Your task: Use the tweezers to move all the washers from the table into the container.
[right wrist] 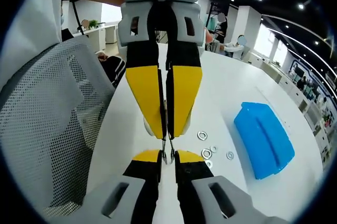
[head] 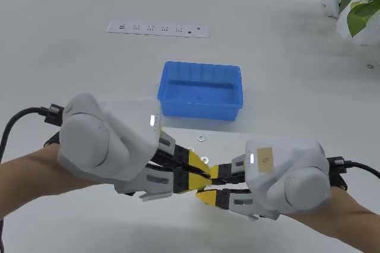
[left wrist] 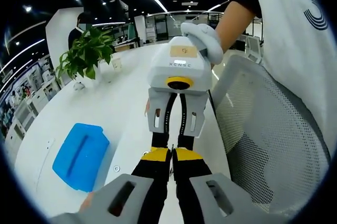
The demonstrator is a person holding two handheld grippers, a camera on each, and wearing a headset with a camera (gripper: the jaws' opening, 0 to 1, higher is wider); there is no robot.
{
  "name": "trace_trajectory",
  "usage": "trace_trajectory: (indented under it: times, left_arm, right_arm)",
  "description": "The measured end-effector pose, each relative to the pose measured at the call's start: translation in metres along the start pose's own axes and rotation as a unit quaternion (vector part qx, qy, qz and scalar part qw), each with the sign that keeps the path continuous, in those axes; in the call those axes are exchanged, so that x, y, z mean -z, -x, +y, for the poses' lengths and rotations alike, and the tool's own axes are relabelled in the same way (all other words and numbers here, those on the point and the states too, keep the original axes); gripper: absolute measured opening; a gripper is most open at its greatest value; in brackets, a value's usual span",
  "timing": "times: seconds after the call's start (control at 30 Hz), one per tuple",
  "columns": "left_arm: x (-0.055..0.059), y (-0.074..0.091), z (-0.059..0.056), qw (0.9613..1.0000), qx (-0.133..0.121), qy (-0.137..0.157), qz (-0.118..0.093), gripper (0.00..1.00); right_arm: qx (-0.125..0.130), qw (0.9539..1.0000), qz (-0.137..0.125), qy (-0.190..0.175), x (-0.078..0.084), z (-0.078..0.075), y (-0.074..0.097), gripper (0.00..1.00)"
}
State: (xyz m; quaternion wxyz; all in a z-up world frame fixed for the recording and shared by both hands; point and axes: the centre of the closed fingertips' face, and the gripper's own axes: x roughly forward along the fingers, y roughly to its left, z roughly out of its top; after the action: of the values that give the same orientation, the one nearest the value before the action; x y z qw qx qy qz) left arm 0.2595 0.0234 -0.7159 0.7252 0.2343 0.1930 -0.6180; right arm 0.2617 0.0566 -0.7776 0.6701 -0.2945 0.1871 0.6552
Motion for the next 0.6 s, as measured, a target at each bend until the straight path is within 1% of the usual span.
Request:
trace_trajectory:
  times: [0.07,0.27,0.37,0.4,0.43,0.47,0.53,0.57,0.6]
  left_arm:
    - [0.0,0.0,0.0,1.0,0.0,-0.003,0.0,0.06]
    - [0.0,0.0,0.003,1.0,0.0,0.004,-0.002,0.06]
    - [0.0,-0.002,0.006,1.0,-0.005,0.005,-0.005,0.06]
    - [0.001,-0.003,0.006,1.0,-0.007,0.003,-0.003,0.06]
    - [0.006,-0.003,0.007,0.9999,-0.007,-0.008,0.009,0.07]
    - [0.014,-0.004,0.006,0.9992,-0.005,-0.023,0.031,0.07]
    - [0.012,-0.004,0.005,0.9996,-0.004,-0.015,0.022,0.07]
    - [0.011,-0.003,0.005,0.9998,-0.003,-0.007,0.02,0.07]
    - [0.011,-0.003,0.004,0.9998,-0.002,-0.006,0.019,0.07]
  right_arm:
    - [0.004,0.9998,0.005,0.017,0.0,0.0,-0.002,0.11]
    - [-0.001,1.0,0.002,0.003,0.001,-0.002,-0.002,0.1]
    - [0.0,1.0,0.004,0.006,0.001,-0.003,-0.003,0.09]
    - [0.001,1.0,0.003,0.006,0.001,-0.003,-0.003,0.09]
    - [0.002,1.0,0.001,0.005,0.001,-0.003,-0.003,0.09]
    - [0.002,1.0,0.001,0.004,0.001,-0.003,-0.003,0.09]
    - [0.002,1.0,0.002,0.005,0.0,-0.003,-0.004,0.09]
    - [0.002,1.0,0.002,0.007,0.0,-0.002,-0.004,0.09]
    - [0.002,1.0,0.001,0.009,0.0,-0.002,-0.004,0.09]
